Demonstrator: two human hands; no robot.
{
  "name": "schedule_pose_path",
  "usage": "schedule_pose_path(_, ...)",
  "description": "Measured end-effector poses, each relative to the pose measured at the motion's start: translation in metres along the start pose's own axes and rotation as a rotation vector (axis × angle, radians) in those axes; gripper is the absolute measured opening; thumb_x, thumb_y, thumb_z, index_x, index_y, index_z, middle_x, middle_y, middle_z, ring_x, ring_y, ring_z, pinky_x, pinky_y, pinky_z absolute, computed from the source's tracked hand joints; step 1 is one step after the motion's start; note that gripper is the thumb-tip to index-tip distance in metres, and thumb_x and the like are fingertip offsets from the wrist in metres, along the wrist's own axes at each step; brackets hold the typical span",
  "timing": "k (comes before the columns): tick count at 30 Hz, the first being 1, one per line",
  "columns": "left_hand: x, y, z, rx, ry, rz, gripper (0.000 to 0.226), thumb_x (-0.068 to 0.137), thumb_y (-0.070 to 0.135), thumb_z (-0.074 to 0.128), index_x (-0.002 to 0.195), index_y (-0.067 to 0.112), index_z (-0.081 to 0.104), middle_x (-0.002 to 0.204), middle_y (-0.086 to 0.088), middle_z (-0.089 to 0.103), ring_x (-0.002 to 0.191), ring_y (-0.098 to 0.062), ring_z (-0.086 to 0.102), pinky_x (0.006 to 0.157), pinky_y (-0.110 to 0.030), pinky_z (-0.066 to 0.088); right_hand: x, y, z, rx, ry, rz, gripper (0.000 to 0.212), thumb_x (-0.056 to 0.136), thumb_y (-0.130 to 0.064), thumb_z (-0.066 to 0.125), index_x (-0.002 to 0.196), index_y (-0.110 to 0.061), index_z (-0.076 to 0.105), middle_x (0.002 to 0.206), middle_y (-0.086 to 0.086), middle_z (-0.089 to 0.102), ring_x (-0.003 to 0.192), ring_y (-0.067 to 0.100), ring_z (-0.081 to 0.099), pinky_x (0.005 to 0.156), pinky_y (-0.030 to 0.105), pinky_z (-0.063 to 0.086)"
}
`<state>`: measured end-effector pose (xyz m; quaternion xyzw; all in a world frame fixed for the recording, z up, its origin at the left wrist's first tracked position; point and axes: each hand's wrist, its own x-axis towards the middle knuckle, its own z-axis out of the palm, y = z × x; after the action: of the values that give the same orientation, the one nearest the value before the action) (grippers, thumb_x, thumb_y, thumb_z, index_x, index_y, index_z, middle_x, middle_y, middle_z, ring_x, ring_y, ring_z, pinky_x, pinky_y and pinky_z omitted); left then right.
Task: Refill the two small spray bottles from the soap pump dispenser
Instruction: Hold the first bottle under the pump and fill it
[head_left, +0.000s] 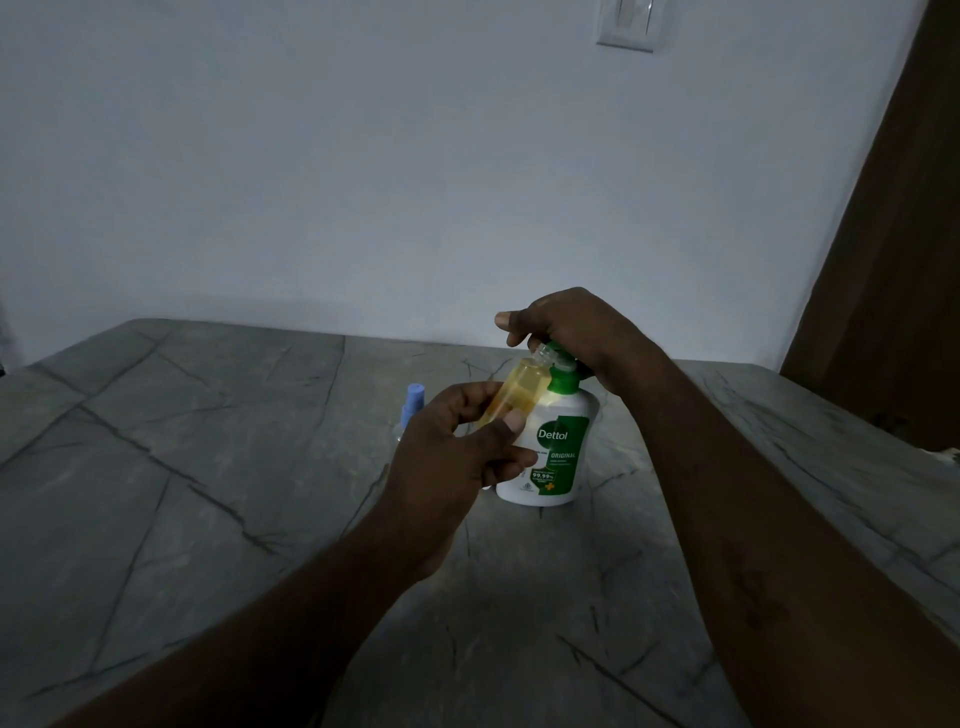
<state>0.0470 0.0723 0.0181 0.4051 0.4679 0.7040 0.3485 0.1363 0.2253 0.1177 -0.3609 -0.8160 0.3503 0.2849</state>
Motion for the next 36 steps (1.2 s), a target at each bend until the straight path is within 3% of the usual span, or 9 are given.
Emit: schedule_pose_path(36, -0.0027, 0.0011, 0.0017, -0.027, -0.025, -0.035, 0.029, 0.094, 0.012, 0.065, 0.122, 0.006, 0.063, 0.106, -0.012, 0.076, 0.077, -0.023, 0.076, 0.064, -0.025, 0.059, 0.0000, 0.0020, 0.0027, -0.007, -0.014, -0.001, 0.028, 0.086, -0.044, 0.077, 0.083, -0.016, 0.080, 0.087, -0.003, 0.067, 0.072, 0.014, 0.058, 0.065, 0.028, 0.043)
